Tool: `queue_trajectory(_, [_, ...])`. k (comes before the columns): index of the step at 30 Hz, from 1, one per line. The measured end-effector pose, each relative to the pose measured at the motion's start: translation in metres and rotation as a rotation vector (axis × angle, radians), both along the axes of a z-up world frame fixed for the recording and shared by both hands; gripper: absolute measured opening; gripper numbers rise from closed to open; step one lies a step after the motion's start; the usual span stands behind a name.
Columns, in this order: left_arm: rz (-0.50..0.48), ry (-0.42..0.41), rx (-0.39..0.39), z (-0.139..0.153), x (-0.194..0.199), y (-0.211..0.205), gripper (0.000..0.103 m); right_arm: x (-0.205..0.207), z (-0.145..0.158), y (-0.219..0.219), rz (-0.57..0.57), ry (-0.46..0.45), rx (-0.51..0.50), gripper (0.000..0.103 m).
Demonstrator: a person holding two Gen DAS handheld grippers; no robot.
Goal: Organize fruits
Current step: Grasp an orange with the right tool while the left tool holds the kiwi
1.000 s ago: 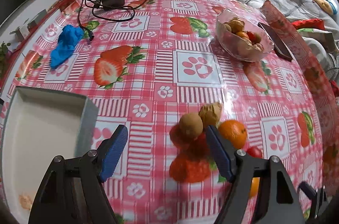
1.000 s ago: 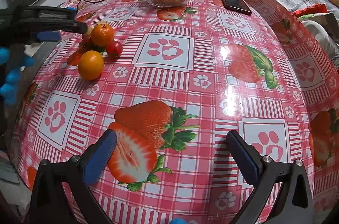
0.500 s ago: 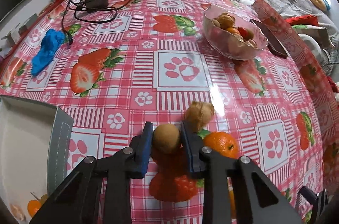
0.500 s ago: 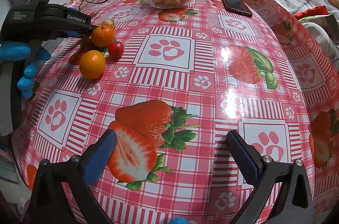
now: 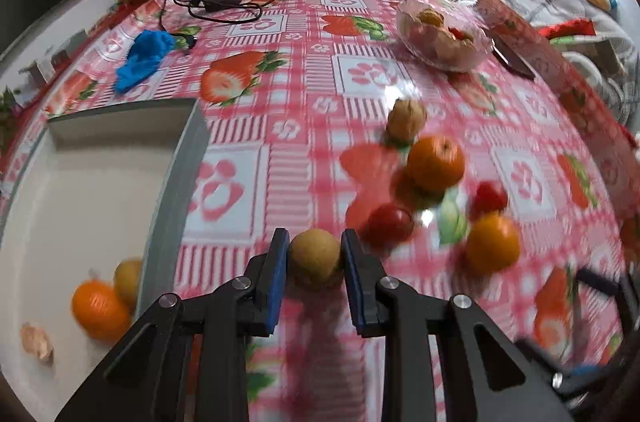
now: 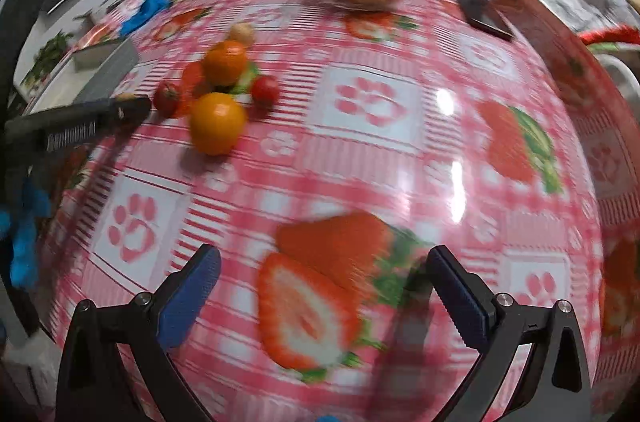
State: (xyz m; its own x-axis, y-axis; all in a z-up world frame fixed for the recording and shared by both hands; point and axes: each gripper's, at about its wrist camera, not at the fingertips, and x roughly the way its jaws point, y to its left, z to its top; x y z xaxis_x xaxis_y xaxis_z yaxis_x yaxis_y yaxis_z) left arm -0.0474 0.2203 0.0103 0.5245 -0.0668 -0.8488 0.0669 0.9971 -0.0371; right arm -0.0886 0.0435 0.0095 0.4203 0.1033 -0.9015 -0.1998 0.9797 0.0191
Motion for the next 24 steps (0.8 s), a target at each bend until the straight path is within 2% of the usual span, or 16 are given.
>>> queue_trajectory(4, [-0.008,-0.008,0.011,-0.001,-0.021,0.005,0.029,0.021,-0.002,0.021,0.029,-0.001,0.004,0.103])
queue_trajectory(9, [0.001,-0.013,-0.005,0.0,-0.036,0.014,0.029,0.042,-0.002,0.032,0.015,0.001,0.04,0.103])
queue_trajectory(15, [-0.007,-0.014,0.0,-0.001,-0.036,0.014,0.029,0.055,0.003,0.05,0.035,-0.024,0.051,0.08])
queue_trajectory(17, [-0.005,-0.013,0.001,-0.001,-0.035,0.013,0.03,0.057,0.004,0.054,0.041,-0.042,0.039,0.065])
queue_trajectory(19, [-0.006,-0.007,0.006,0.0,-0.034,0.012,0.031,0.059,0.006,0.054,0.046,-0.045,0.057,0.036])
queue_trajectory(21, [-0.005,-0.002,-0.004,0.001,-0.033,0.012,0.033,0.06,0.008,0.051,0.042,-0.03,0.1,0.036])
queue_trajectory(24, [-0.001,-0.017,-0.03,0.004,-0.034,0.014,0.045,0.055,0.008,0.045,0.034,-0.024,0.131,0.036])
